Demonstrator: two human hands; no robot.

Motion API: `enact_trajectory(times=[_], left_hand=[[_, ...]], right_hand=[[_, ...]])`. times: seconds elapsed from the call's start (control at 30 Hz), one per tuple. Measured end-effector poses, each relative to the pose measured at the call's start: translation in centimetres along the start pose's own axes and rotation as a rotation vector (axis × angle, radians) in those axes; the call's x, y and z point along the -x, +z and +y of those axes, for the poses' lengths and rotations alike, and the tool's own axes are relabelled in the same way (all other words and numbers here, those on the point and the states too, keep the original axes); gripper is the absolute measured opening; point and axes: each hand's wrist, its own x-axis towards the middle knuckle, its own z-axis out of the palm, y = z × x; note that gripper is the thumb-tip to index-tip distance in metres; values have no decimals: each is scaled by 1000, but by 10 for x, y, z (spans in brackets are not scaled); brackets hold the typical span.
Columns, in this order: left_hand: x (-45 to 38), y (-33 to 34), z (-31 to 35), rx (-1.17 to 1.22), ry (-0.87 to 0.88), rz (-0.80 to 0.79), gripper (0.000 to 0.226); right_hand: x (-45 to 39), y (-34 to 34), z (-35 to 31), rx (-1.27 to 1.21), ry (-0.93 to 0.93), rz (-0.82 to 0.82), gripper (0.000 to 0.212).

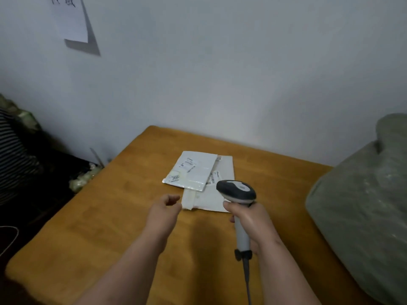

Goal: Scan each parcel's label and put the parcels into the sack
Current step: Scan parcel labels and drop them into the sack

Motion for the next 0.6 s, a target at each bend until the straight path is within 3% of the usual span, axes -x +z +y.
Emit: enact_trajectory(times=[0.27,0.6], left_hand=[[-100,11,-13,-37,-118,62,33],[-215,28,-14,-88,-148,76,59]], right_hand=[[-103,42,11,-45,109,-34,14],[-174,80,24,-102,200,68,16]])
